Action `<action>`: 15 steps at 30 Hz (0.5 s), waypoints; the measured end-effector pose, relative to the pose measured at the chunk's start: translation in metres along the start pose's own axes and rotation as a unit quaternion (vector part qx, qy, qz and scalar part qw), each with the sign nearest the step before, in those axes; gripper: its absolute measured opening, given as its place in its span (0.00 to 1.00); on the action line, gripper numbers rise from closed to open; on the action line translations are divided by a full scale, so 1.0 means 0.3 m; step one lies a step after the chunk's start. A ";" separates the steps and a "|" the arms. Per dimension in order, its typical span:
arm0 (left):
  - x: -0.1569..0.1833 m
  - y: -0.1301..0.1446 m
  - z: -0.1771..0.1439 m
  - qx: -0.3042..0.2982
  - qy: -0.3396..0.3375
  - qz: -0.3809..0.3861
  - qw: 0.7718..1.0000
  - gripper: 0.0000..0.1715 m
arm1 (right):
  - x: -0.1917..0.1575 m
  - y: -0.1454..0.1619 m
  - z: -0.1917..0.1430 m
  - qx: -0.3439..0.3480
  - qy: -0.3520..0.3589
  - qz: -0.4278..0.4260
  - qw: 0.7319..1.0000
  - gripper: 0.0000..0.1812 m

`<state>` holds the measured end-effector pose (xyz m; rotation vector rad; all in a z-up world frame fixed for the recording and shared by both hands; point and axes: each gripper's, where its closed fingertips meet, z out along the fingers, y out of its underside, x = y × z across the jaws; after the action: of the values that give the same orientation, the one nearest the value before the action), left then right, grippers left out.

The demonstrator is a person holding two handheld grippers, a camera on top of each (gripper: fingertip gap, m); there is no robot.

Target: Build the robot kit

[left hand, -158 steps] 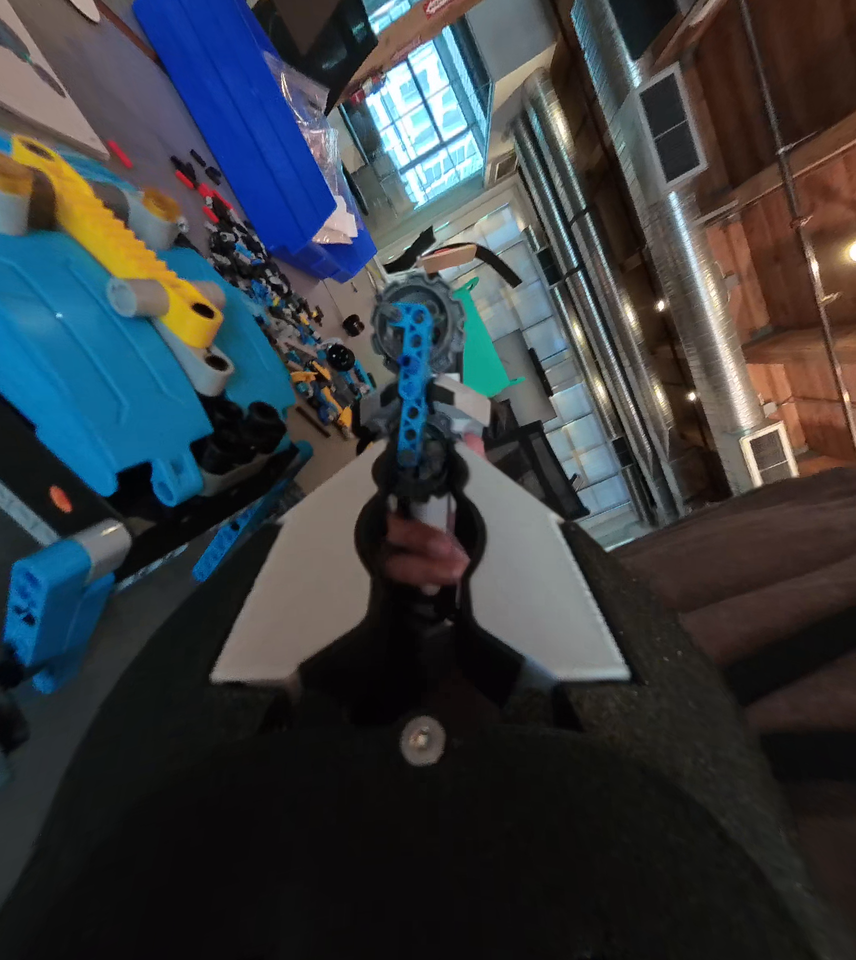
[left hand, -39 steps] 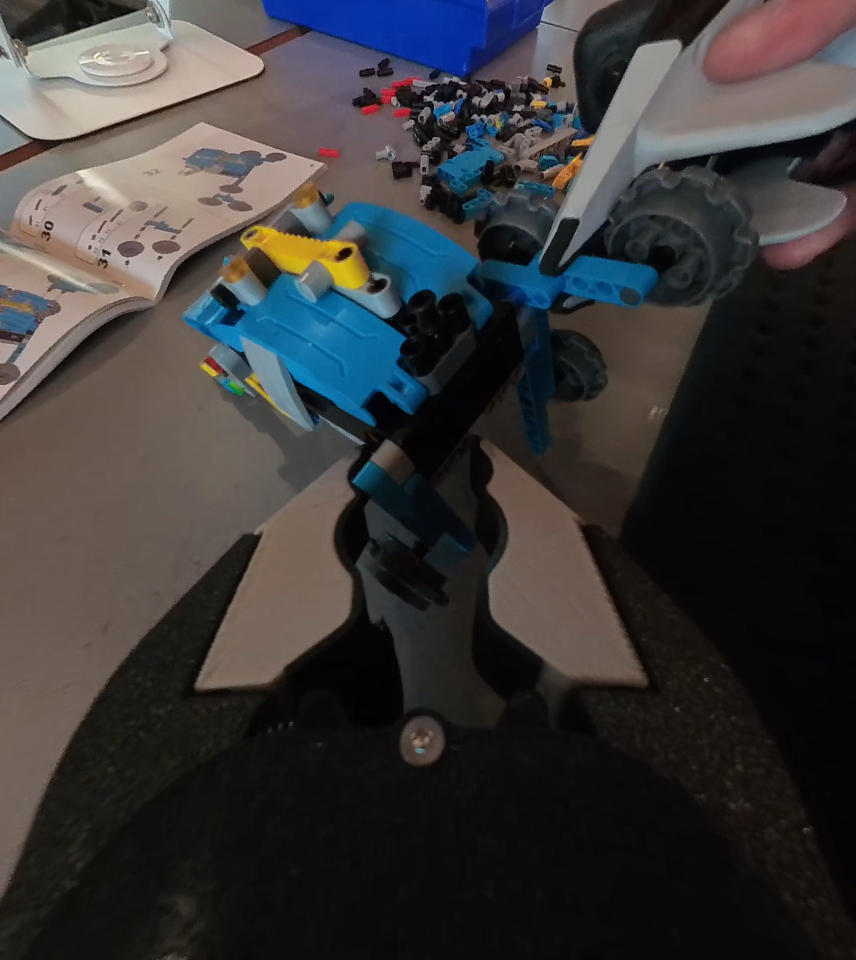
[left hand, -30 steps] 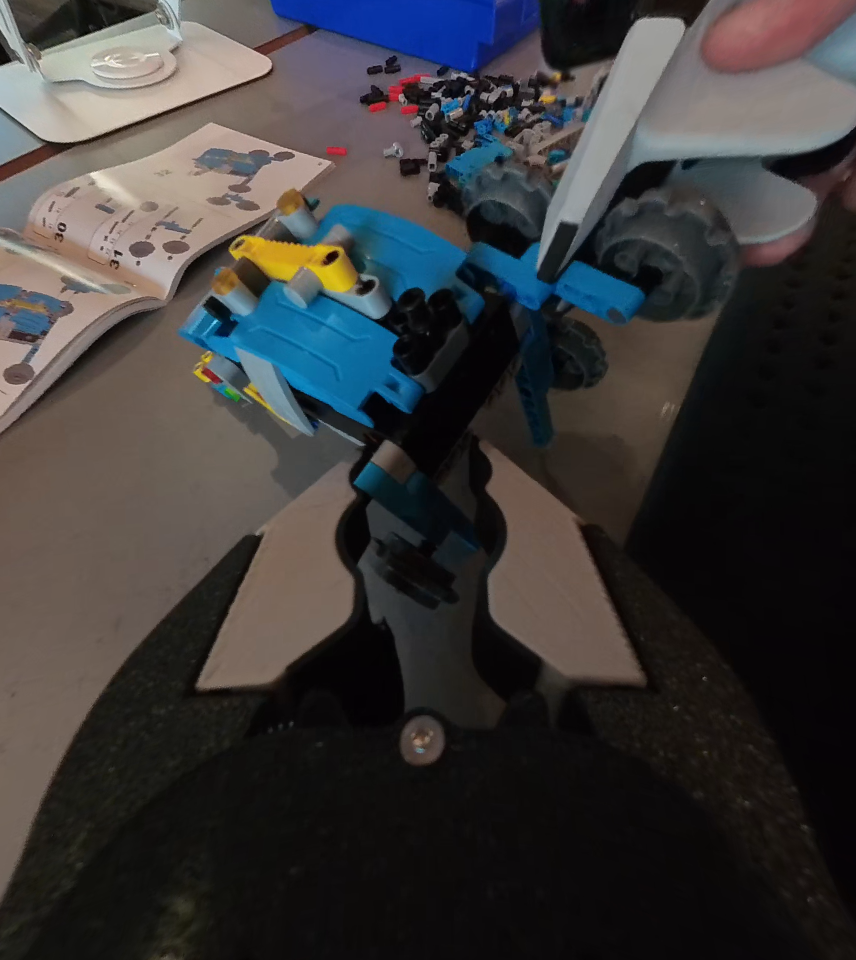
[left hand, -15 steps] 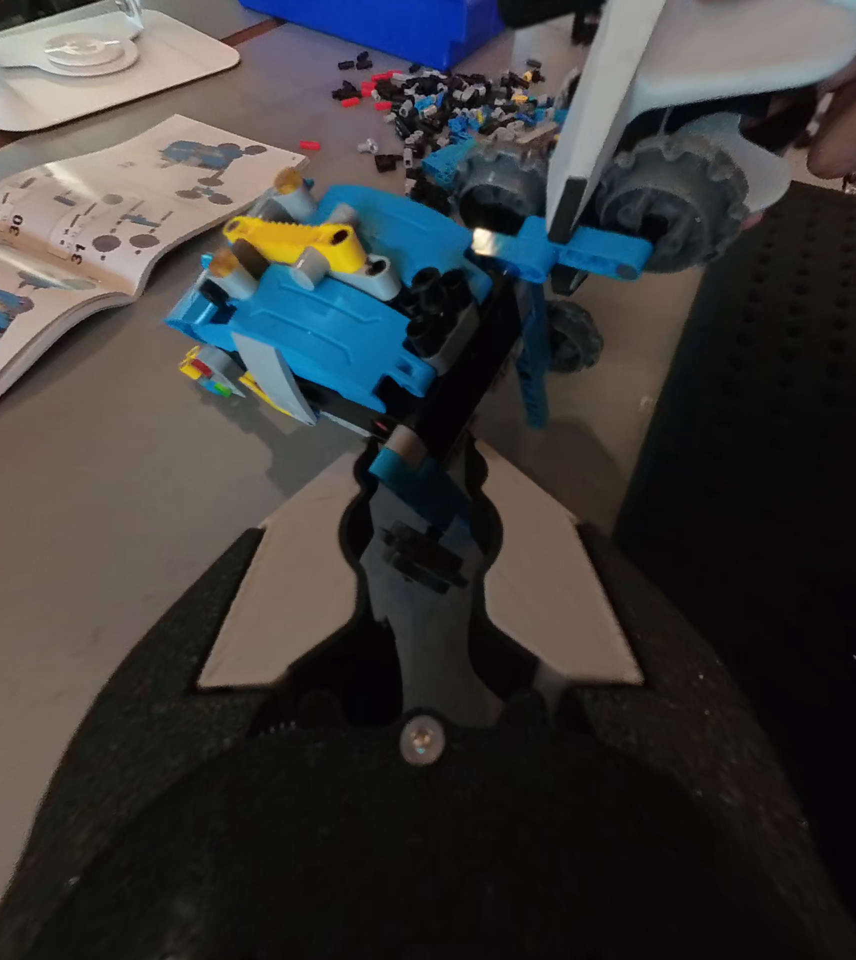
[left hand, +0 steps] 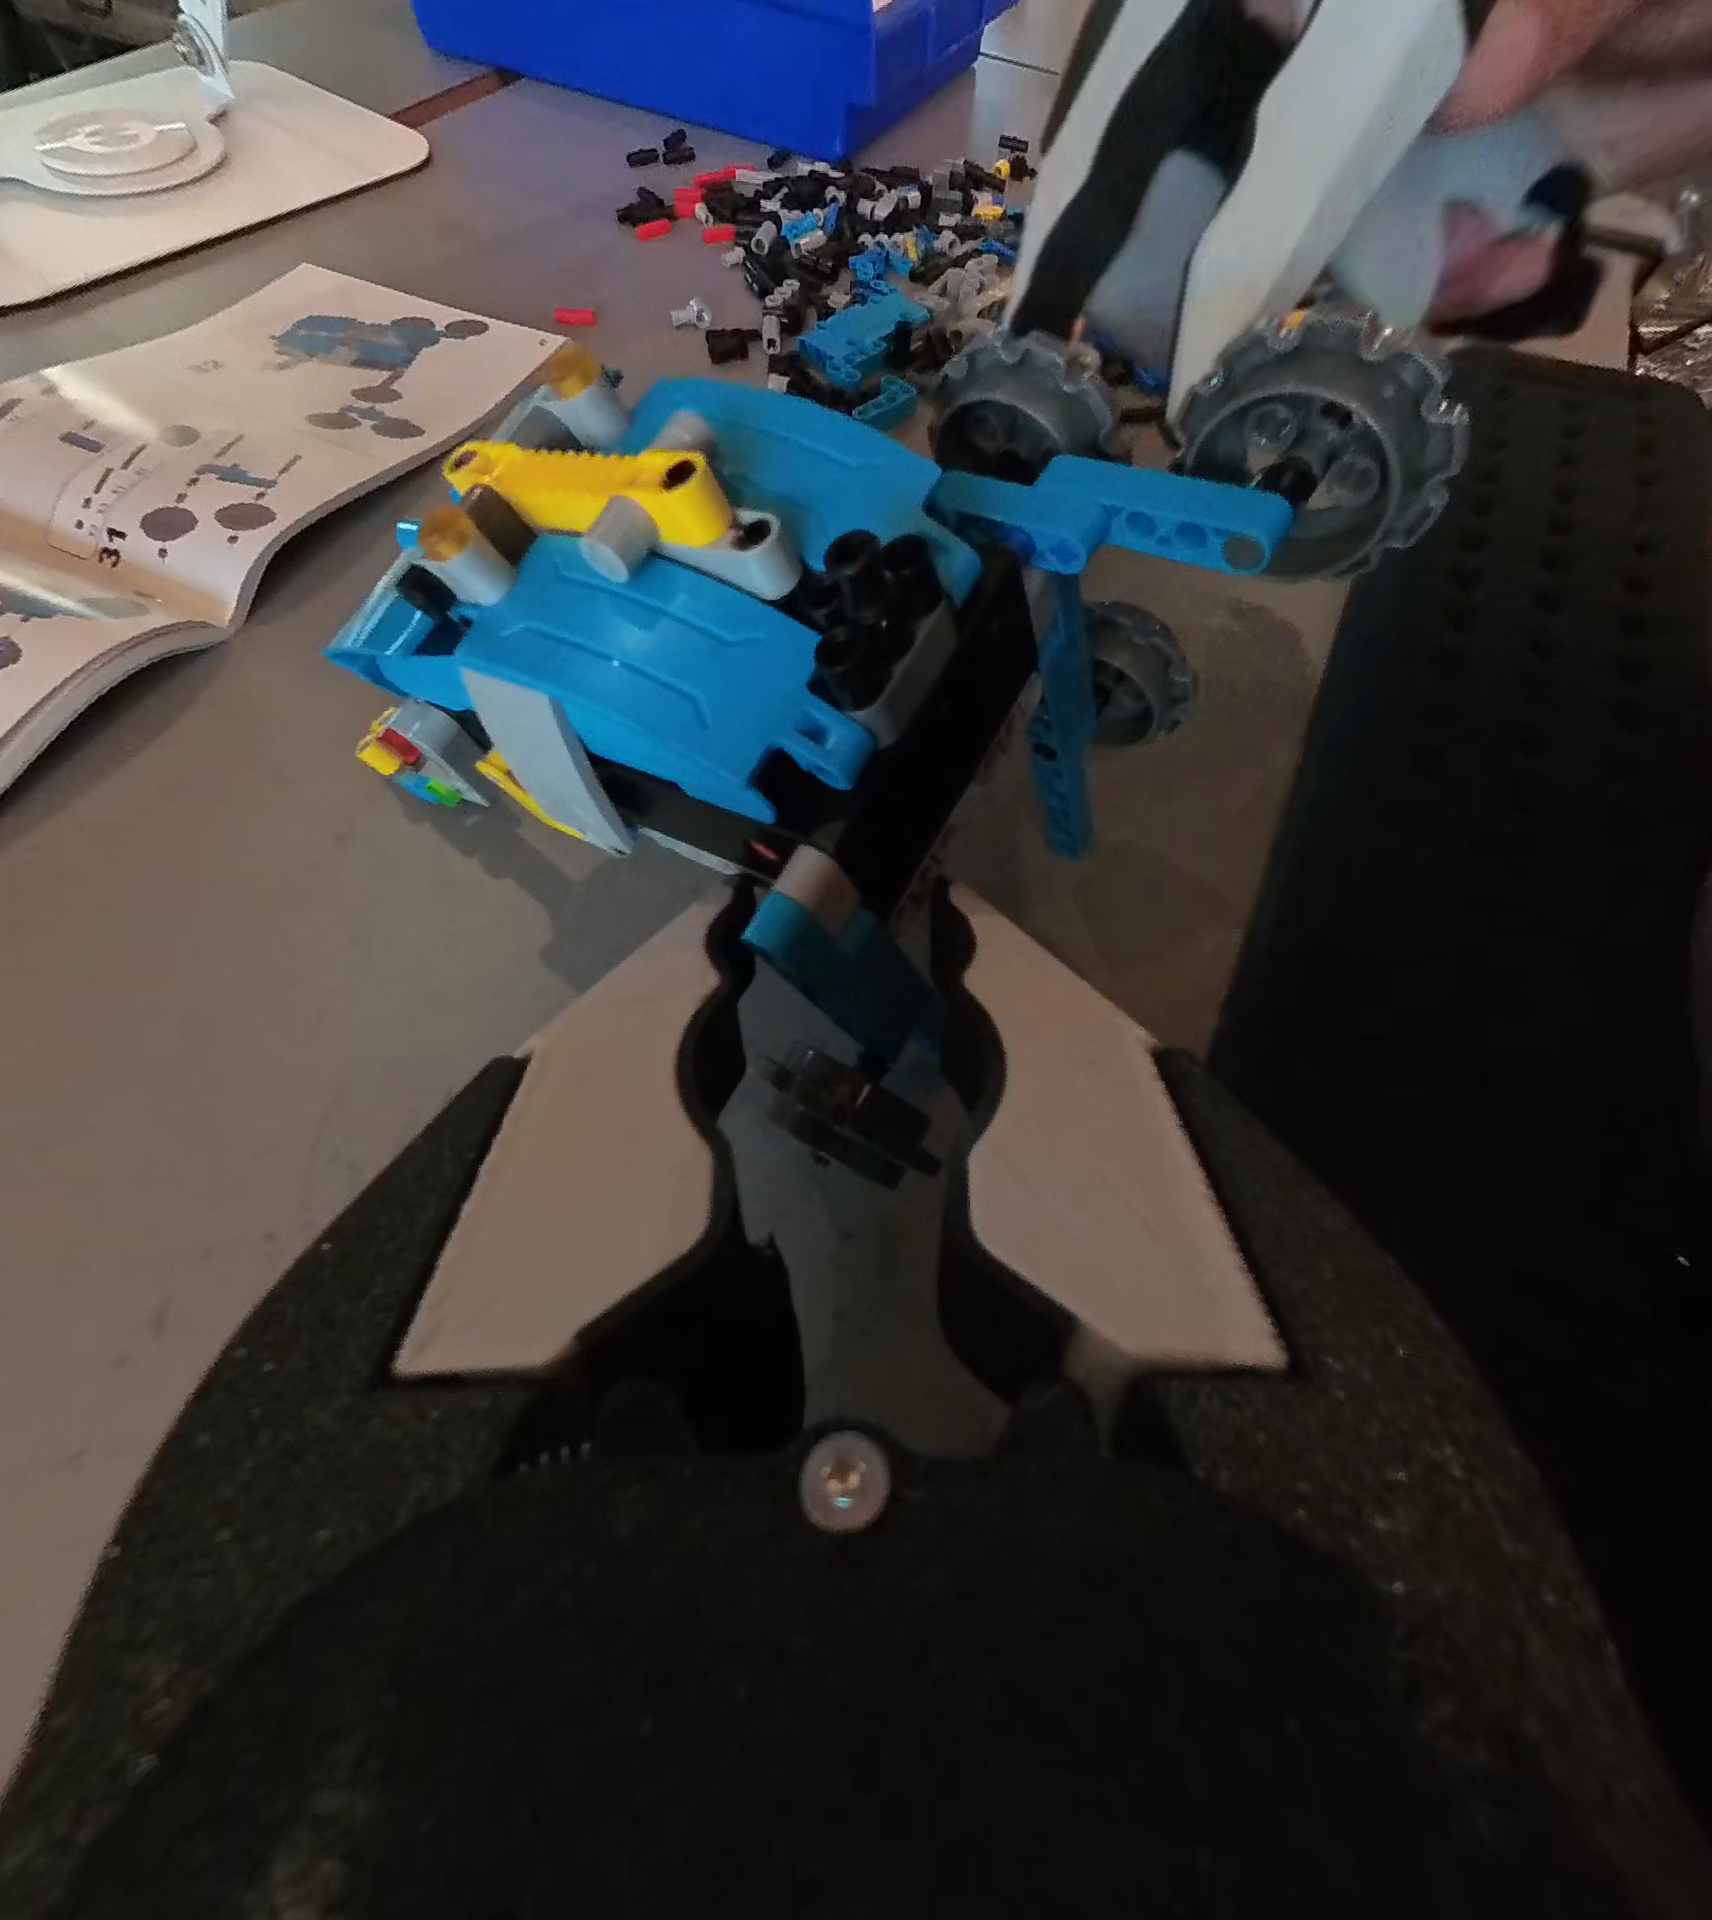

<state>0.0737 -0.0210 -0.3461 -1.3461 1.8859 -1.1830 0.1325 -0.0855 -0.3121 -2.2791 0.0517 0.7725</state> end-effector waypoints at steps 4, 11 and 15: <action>0.001 0.000 0.002 0.001 0.001 0.000 1.000 0.19 | -0.031 -0.047 0.075 0.052 -0.048 -0.039 0.997 0.27; 0.003 0.000 0.004 0.000 -0.004 0.005 1.000 0.19 | -0.046 -0.082 0.072 0.100 -0.113 0.000 0.989 0.20; 0.003 0.000 0.007 0.001 -0.003 0.002 1.000 0.19 | -0.049 -0.074 0.072 0.083 -0.098 -0.043 0.991 0.23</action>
<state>0.0752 -0.0225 -0.3469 -1.3428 1.8826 -1.1761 0.1149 -0.0577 -0.3023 -2.0267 -0.0709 0.9084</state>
